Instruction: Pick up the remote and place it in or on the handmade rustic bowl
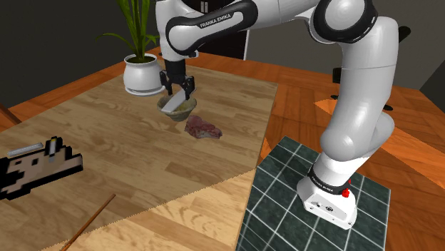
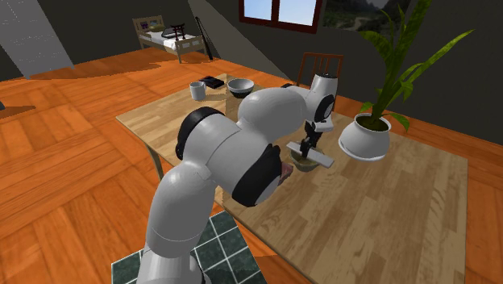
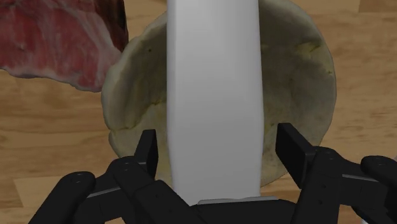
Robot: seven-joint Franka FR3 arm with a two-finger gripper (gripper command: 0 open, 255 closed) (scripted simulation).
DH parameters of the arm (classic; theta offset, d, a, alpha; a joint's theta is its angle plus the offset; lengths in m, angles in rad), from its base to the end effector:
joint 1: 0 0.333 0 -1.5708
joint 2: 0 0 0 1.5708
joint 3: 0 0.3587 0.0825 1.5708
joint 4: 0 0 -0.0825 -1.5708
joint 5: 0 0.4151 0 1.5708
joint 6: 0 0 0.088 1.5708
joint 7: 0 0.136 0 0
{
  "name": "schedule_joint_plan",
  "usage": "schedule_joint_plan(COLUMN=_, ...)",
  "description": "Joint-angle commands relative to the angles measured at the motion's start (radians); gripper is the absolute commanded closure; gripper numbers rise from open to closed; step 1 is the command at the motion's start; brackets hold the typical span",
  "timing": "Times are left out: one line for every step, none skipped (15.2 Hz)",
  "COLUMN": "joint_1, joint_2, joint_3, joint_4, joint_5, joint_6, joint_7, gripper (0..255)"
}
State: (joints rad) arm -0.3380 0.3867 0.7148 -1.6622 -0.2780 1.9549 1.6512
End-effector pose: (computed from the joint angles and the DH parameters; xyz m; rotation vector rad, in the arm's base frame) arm 0.6658 0.1813 0.4275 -2.5844 1.7826 -0.0168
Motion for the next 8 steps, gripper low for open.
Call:
schedule_joint_plan(joint_1=0.000, joint_2=0.000, joint_3=0.000, joint_4=0.000, joint_5=0.000, joint_6=0.000, joint_7=0.000, gripper=0)
schedule_joint_plan(joint_1=0.000, joint_2=0.000, joint_3=0.000, joint_4=0.000, joint_5=0.000, joint_6=0.000, joint_7=0.000, gripper=0)
schedule_joint_plan(joint_1=0.000, joint_2=0.000, joint_3=0.000, joint_4=0.000, joint_5=0.000, joint_6=0.000, joint_7=0.000, gripper=0)
schedule_joint_plan(joint_1=0.000, joint_2=0.000, joint_3=0.000, joint_4=0.000, joint_5=0.000, joint_6=0.000, joint_7=0.000, gripper=0)
schedule_joint_plan(joint_1=0.000, joint_2=0.000, joint_3=0.000, joint_4=0.000, joint_5=0.000, joint_6=0.000, joint_7=0.000, gripper=0)
schedule_joint_plan(joint_1=-0.001, joint_2=-0.009, joint_3=0.004, joint_4=0.022, joint_5=0.008, joint_6=-0.029, joint_7=-0.005, gripper=0)
schedule_joint_plan(joint_1=-0.001, joint_2=-0.018, joint_3=0.008, joint_4=0.046, joint_5=0.015, joint_6=-0.059, joint_7=-0.010, gripper=0)
schedule_joint_plan(joint_1=0.000, joint_2=-0.024, joint_3=0.011, joint_4=0.072, joint_5=0.021, joint_6=-0.089, joint_7=-0.015, gripper=0)
